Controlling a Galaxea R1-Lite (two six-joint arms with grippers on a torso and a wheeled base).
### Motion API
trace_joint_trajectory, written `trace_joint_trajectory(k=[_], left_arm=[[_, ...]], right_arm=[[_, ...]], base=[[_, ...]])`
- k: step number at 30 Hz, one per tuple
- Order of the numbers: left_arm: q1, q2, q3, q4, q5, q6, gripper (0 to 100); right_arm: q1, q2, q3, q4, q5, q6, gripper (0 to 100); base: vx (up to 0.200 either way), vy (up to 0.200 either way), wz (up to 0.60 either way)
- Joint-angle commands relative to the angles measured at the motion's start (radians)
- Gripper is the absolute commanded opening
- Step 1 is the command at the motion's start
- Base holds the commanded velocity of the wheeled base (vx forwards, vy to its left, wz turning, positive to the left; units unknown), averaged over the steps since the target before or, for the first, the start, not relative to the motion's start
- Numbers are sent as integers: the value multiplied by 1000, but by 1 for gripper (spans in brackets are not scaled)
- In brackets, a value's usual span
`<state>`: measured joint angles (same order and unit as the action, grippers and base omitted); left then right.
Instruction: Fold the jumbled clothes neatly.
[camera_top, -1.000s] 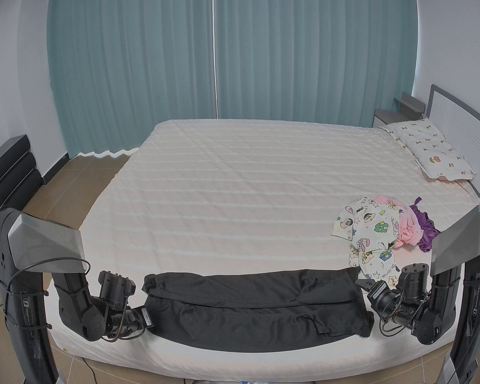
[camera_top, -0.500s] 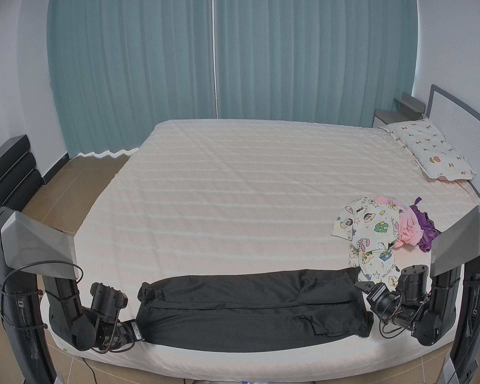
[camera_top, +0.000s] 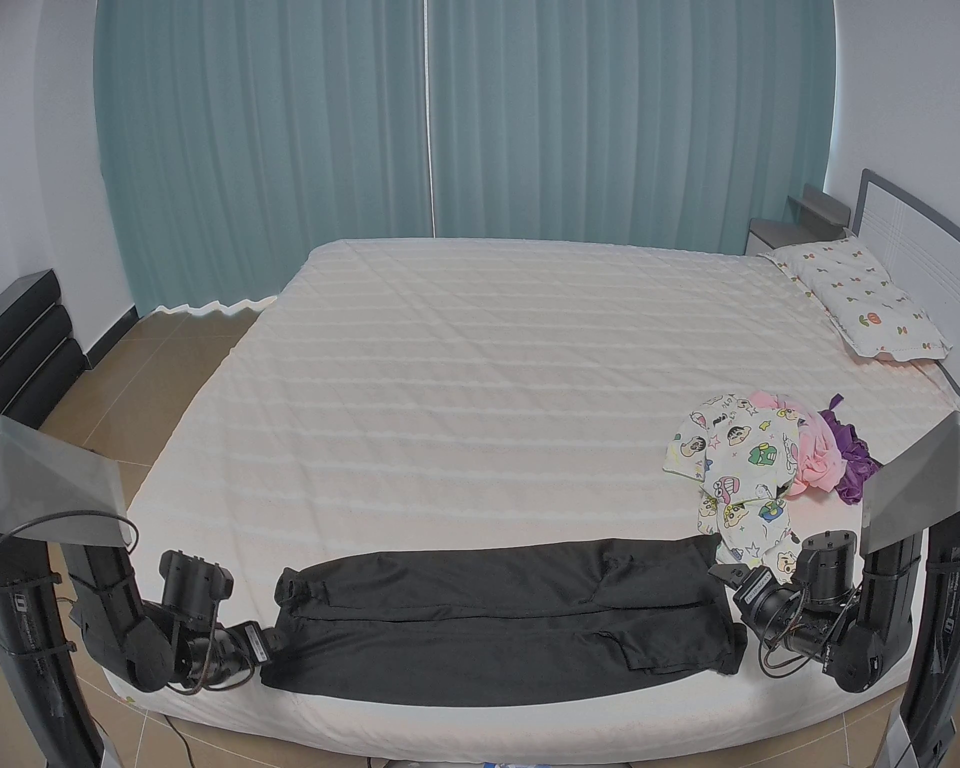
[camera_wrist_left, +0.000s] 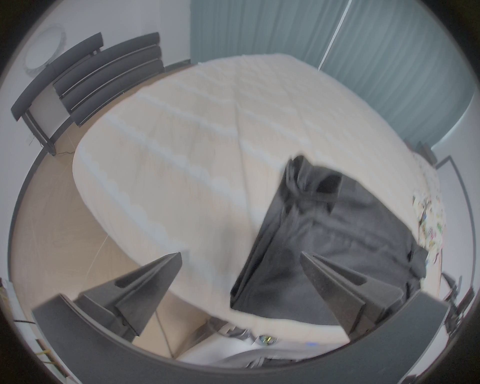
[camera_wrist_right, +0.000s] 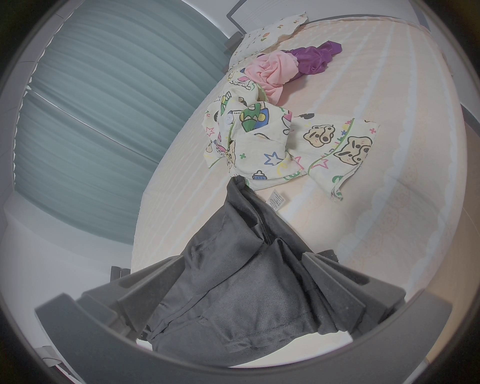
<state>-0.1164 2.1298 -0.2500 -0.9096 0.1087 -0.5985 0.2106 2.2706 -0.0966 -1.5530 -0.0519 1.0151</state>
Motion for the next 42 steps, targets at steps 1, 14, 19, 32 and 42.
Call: trace_joint_trajectory(k=[1, 14, 19, 32, 42], left_arm=[[41, -93, -81, 21, -7, -10, 100], [-78, -4, -411, 261, -11, -132, 100], [-94, 55, -431, 264, -6, -132, 100], [-92, 117, -431, 268, 0, -121, 0], [-57, 81, -376, 270, 3, -112, 0]], right_arm=[[0, 1, 0, -18, 0, 0, 100], [0, 7, 0, -18, 0, 0, 100], [0, 9, -2, -18, 0, 0, 100], [-5, 13, -5, -16, 0, 2, 100], [0, 17, -3, -16, 0, 0, 100]], base=[[0, 0, 0], [0, 0, 0], [0, 0, 0], [0, 0, 0], [0, 0, 0]])
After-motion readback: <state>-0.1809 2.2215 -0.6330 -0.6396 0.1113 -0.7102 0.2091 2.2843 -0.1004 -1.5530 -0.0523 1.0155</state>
